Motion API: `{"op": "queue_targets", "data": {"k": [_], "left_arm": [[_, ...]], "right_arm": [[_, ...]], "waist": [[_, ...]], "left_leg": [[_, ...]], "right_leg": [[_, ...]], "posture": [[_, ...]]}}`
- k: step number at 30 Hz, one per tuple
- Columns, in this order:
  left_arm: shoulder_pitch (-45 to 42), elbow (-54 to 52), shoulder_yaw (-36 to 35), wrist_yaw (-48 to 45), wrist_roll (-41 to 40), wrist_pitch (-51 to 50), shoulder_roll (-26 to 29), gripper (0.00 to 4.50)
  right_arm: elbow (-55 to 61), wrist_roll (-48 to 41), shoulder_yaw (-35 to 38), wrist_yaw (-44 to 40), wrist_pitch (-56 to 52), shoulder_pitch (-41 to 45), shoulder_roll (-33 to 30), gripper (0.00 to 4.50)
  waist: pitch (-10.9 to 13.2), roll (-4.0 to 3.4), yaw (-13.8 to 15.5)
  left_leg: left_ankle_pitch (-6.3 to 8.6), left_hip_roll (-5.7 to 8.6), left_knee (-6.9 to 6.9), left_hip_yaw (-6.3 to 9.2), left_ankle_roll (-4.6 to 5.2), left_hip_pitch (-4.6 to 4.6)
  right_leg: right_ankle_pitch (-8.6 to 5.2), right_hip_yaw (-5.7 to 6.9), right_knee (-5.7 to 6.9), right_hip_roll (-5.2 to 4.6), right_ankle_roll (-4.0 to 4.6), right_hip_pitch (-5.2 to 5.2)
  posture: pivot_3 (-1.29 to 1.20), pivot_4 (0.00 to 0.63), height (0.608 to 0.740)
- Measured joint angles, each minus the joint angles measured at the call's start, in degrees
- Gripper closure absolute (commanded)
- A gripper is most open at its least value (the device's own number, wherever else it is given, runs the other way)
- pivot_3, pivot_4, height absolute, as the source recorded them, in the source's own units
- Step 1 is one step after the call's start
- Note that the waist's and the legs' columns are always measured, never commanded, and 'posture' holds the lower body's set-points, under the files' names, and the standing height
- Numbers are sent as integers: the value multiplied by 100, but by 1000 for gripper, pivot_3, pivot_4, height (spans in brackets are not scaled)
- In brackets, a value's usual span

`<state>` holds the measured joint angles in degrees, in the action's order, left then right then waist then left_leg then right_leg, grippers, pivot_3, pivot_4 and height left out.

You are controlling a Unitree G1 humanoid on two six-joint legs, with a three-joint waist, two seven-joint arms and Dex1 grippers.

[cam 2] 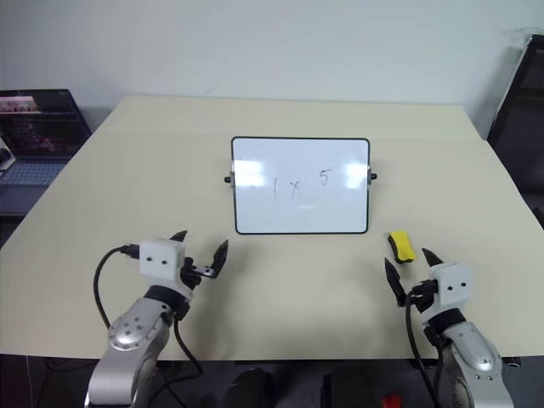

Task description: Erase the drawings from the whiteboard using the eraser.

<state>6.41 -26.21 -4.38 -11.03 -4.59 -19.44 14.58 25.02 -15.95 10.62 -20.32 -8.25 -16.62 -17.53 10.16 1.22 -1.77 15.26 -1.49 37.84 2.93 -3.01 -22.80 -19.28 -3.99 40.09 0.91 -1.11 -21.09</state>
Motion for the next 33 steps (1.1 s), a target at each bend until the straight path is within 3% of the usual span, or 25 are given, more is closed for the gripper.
{"op": "queue_targets", "data": {"k": [11, 19, 33], "left_arm": [[192, -25, -55, -89, 12, -78, 117, 0], [147, -11, -404, -249, -157, -262, 373, 0], [-825, 65, -923, -1513, -1384, -1016, 1462, 0]], "right_arm": [[157, 133, -109, 185, -27, -9, 61, 65], [270, 483, -621, 389, -99, 344, 217, 65], [1145, 372, -711, 968, -1072, 715, 490, 65]], "waist": [[0, -1, 4], [-1, 0, 0], [-3, 4, 2]], "left_leg": [[0, -1, -1, 1, 0, 1], [0, -1, 1, 2, -1, 1], [-1, -1, 1, 7, -1, -2]], "right_leg": [[0, 1, 1, 0, 0, 0], [0, 1, 1, 0, 0, -1], [0, 6, 4, 0, 0, -4]], "posture": [[0, 150, 740], [0, 150, 740], [0, 150, 740]]}}
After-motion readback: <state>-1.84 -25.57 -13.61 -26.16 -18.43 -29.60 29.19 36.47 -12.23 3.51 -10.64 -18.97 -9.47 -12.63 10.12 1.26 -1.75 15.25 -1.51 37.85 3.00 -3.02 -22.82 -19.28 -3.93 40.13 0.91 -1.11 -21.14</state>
